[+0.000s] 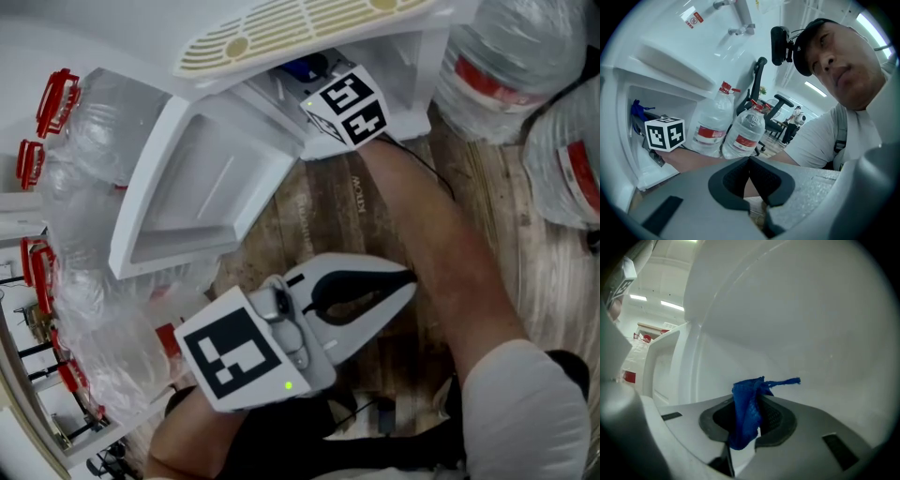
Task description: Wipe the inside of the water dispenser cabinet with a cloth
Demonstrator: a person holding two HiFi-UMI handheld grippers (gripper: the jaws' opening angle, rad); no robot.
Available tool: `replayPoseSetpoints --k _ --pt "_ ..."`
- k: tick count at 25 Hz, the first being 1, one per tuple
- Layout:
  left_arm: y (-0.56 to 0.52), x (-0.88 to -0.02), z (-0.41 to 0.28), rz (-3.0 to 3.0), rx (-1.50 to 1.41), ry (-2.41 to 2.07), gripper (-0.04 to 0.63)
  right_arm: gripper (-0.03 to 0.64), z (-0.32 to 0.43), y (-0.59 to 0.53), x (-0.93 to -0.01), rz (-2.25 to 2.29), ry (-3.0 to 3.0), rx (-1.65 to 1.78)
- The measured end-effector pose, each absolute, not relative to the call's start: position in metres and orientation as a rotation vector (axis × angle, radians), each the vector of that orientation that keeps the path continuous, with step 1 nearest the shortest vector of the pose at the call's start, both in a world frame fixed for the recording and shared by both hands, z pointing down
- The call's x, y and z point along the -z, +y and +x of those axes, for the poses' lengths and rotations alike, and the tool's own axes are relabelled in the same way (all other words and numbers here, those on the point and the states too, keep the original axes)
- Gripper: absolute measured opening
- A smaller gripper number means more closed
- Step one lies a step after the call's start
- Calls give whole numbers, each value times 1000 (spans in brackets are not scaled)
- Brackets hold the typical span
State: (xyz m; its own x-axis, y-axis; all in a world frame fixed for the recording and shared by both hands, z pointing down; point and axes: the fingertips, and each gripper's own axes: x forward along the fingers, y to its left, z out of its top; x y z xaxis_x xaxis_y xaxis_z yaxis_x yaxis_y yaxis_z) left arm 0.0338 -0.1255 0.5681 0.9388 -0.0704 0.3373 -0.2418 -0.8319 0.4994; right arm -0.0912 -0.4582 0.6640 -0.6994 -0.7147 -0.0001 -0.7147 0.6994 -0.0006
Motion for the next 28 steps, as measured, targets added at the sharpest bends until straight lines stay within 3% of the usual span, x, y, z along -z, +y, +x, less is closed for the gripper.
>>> replayPoseSetpoints --k 12,20,28 --pt "-123 -569 37 2533 -430 -203 -2 81 -93 -392 -660 -1004 2942 -110" --pt "-123 -571 40 2532 -439 -199 -2 79 -64 -449 -633 -1221 2801 -21" --pt "-123 -571 33 2527 -430 -210 -2 74 -95 -453 -600 -1158 2795 -95"
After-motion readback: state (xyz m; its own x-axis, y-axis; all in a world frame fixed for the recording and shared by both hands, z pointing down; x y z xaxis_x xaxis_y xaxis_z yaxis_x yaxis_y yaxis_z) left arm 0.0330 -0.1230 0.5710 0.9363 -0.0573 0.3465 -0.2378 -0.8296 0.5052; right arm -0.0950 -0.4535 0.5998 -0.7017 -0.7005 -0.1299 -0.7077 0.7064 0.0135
